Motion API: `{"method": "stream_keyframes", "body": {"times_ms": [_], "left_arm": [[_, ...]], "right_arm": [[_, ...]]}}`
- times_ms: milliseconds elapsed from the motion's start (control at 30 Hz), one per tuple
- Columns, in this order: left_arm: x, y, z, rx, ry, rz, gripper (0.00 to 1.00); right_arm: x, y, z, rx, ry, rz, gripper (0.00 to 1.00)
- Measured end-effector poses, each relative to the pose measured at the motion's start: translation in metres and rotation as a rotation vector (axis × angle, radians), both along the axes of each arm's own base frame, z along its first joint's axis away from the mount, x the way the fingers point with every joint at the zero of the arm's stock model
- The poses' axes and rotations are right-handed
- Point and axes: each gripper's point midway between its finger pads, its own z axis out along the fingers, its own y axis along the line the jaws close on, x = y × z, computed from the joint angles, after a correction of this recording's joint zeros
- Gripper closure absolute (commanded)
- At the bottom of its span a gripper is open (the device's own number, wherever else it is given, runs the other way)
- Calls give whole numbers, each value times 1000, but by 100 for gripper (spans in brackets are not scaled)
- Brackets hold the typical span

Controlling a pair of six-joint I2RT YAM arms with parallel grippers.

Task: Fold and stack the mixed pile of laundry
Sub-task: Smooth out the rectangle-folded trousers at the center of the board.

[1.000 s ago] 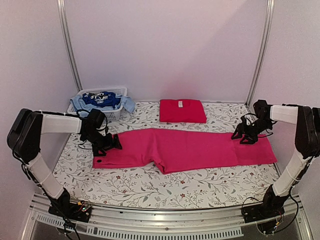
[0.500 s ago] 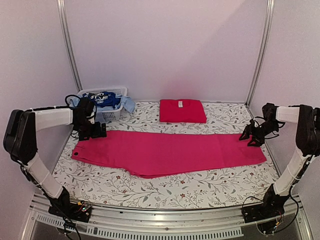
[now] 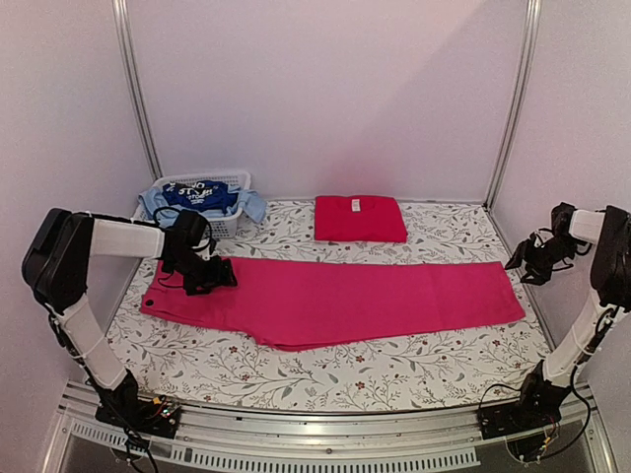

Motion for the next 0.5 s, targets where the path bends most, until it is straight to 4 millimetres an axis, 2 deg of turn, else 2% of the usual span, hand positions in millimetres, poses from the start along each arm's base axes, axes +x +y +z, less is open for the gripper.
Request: {"method": "stream_keyframes", "body": {"times_ms": [100,167,233,300,367,433,500], "left_arm": [[-1,-1,4,52,-31,-43,2],[-7,-13,16,114,-85,-119,0],[-21,-45,40,128,-168,-245,0],[-43,-90,74,105,-282,-399,0],[-75,-132,101,73,-369,-555,0],[-105,-161,109,56,-399,-681,3],[-133,-178,99,65,-373,-783,9]], "right_arm": [[-1,-7,-1,18,-7,-27,42],[-1,7,-3,40,-7,2,42],[0,31,-4,59,-2,65,42],[-1,54,-5,77,-1,127,43],[-8,74,-6,103,6,173,43],[-15,87,-6,125,15,196,43],[-17,98,-2,139,12,220,43]]}}
